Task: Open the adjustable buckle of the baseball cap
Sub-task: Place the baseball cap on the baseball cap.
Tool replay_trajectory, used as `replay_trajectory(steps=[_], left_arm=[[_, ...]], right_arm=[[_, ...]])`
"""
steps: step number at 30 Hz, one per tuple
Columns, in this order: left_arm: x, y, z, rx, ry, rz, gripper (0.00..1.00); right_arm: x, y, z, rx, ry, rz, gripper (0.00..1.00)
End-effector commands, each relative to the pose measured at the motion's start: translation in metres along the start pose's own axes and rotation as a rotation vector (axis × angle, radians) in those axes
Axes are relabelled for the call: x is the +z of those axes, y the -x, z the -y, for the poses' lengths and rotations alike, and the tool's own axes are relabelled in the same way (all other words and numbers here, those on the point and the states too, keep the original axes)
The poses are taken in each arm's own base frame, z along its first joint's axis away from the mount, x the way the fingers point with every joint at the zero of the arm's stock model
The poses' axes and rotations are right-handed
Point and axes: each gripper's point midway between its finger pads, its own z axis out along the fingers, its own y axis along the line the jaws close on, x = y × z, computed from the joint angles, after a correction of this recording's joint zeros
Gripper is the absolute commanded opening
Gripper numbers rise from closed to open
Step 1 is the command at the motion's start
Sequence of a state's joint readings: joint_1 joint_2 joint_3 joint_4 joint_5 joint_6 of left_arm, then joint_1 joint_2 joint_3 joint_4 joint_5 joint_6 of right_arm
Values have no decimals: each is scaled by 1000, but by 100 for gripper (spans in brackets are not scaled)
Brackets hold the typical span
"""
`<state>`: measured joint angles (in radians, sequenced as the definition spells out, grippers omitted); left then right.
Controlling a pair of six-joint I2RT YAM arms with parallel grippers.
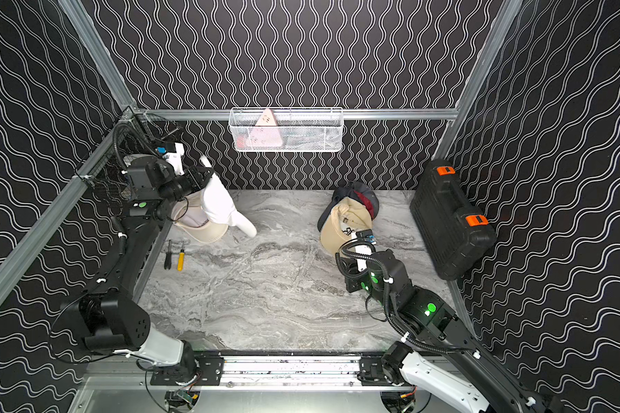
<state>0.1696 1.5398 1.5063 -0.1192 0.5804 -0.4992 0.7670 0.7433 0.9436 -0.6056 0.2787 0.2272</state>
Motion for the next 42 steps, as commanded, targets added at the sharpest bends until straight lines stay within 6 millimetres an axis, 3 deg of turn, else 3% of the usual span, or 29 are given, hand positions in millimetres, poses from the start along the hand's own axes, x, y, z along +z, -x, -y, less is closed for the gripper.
replay_trajectory(steps=[1,12,20,24,28,30,31,33,37,42], left_arm=[[-1,17,2,-17,-41,44,0],[14,26,-29,-122,-63,31,0],[13,46,-46,-137,-35,33,0],[8,53,-69,-157,48,33,0],[-20,64,-115,-194,287,137,22],[-24,66,-121,-189,310,145,49],[-21,65,-122,-191,309,121,61],[-16,64,-124,-205,304,89,70],[-16,69,-101,-181,234,127,74],[6,52,-44,-32,159,28,74]], right_arm=[[0,9,-1,15,-2,28,35],[6,11,-3,14,-8,24,35],[11,16,-5,4,-12,26,35],[15,17,-7,2,-7,23,35],[16,13,-7,4,-5,12,35],[15,12,-7,7,-1,15,35],[15,11,-7,7,0,15,35],[14,9,-6,8,-1,13,35],[12,7,-4,7,-6,6,35],[7,7,-1,8,-12,18,35]])
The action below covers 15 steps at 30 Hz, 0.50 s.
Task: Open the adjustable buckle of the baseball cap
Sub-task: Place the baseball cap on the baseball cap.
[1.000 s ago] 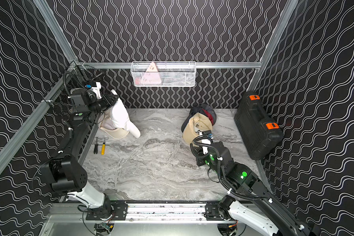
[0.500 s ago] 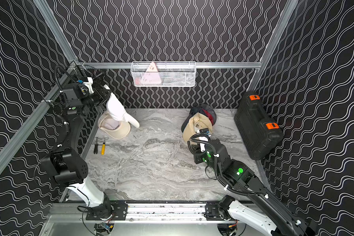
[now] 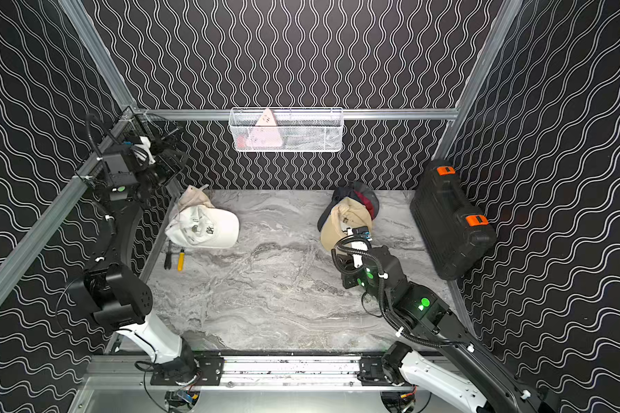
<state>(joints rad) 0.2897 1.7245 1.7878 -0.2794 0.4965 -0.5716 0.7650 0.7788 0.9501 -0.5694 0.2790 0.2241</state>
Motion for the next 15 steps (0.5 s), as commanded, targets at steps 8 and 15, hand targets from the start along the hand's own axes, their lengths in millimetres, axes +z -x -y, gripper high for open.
replay_trajectory(steps=[8,15], left_arm=[[6,-58,95,251,-143,-127,74],[-1,-95,139,325,-234,-174,72]], right_arm=[[-7,2,4,16,-14,10,36],[-13,0,21,31,-99,6,36]])
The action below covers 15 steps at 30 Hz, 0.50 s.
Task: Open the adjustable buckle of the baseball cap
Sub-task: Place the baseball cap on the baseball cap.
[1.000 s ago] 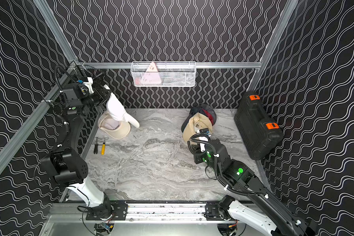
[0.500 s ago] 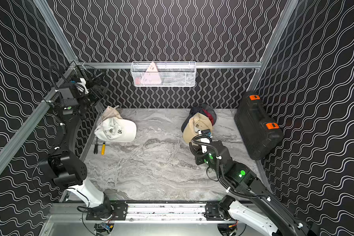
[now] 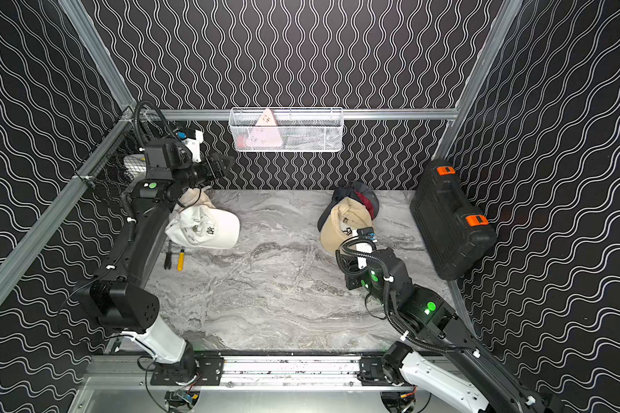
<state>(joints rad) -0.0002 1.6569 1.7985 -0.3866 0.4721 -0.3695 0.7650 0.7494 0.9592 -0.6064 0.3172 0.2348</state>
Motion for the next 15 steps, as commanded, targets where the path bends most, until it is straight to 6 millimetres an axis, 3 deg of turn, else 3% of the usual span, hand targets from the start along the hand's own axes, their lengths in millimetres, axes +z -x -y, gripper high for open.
replay_trajectory(steps=[1,6,9,12,15], left_arm=[[2,-9,27,74,-49,-9,71],[21,-53,76,146,-144,-104,67],[38,-90,103,186,-198,-182,66],[55,-129,123,226,-229,-266,66],[68,-152,135,231,-258,-315,66]], right_arm=[[-4,-2,15,23,-80,-5,37],[-4,-7,34,36,-181,-19,37],[-4,-10,42,48,-223,-31,37],[-3,-14,49,67,-249,-43,38],[-2,-17,56,87,-260,-54,38]])
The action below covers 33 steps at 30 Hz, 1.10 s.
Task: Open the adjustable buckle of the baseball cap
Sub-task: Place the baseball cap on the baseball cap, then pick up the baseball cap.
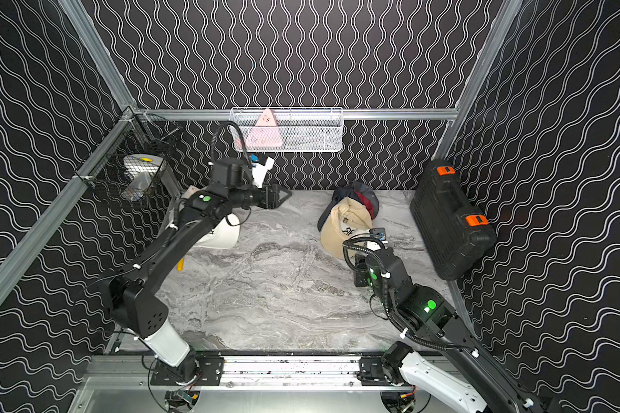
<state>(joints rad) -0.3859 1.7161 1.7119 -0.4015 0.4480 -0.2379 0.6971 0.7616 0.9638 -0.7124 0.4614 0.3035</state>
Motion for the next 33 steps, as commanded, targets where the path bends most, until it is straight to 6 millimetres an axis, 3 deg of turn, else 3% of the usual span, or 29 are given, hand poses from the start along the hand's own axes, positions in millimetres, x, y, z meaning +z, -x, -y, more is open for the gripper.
replay_trajectory(steps=[1,7,17,33], left_arm=[[19,-12,7,31,-13,-28,66],[58,-44,18,36,-42,-112,65],[110,-91,8,-2,-33,-209,64],[163,-123,-20,-40,21,-260,63]], right_arm=[[1,-4,11,36,-34,-18,38],[9,-12,27,95,-51,-54,39],[14,-21,36,122,-84,-83,39],[17,-22,39,126,-96,-81,41]])
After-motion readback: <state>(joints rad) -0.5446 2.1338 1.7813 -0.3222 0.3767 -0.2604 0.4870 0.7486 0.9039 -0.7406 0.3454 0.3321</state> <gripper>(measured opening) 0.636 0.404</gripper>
